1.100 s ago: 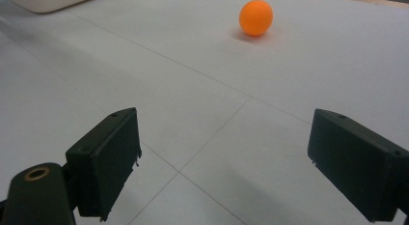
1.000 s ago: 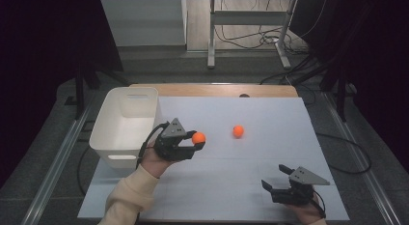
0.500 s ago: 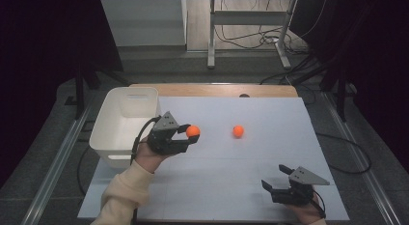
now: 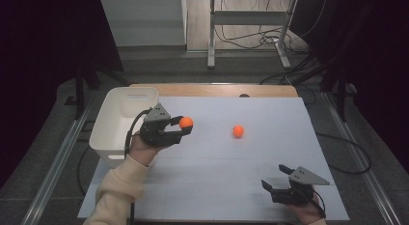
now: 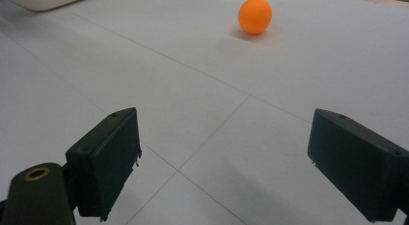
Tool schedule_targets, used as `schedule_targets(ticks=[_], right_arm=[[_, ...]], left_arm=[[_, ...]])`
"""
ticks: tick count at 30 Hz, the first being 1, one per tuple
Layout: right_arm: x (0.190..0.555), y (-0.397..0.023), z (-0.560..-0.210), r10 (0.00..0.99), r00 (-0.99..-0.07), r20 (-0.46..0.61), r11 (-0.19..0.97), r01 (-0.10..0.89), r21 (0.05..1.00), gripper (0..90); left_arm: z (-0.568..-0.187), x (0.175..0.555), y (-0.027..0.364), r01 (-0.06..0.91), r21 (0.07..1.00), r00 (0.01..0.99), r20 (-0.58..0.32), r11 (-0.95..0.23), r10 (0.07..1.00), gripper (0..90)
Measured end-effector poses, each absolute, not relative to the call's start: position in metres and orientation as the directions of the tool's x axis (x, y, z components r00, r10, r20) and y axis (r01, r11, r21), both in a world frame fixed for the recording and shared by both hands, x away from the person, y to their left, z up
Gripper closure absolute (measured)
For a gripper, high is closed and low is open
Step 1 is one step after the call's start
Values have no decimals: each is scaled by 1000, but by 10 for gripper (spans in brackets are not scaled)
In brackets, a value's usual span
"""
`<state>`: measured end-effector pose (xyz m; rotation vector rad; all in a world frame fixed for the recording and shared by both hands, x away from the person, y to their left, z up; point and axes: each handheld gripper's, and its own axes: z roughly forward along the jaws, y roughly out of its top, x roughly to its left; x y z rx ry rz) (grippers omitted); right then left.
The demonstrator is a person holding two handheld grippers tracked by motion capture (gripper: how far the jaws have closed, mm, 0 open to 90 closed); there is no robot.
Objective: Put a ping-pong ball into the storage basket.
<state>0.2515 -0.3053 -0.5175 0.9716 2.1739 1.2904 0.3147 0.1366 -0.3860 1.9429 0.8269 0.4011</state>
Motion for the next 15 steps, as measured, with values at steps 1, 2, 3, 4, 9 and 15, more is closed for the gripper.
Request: schedule_targets(ticks=[1, 2, 3, 4, 9, 15], right_arm=[[251, -305, -518, 749, -662, -11, 321, 349, 880, 116], [252, -305, -518, 749, -662, -10, 321, 350, 880, 116], [252, -305, -518, 749, -662, -9, 319, 349, 881, 116], [252, -305, -518, 749, -662, -9, 320, 349, 881, 116], [252, -305, -518, 750, -662, -10, 321, 350, 880, 116], [252, -305, -518, 749, -663, -11, 321, 348, 881, 116]], left_arm=[[-386, 315, 137, 382, 868, 717, -61, -318, 694, 506], [-385, 315, 138, 381, 870, 717, -63, -314, 694, 506], [-384, 315, 139, 379, 871, 717, -63, -312, 694, 506], [-383, 315, 140, 378, 871, 714, -59, -313, 698, 506], [-377, 317, 146, 374, 875, 699, -46, -309, 714, 506], [-372, 320, 157, 380, 876, 677, -45, -296, 735, 506]])
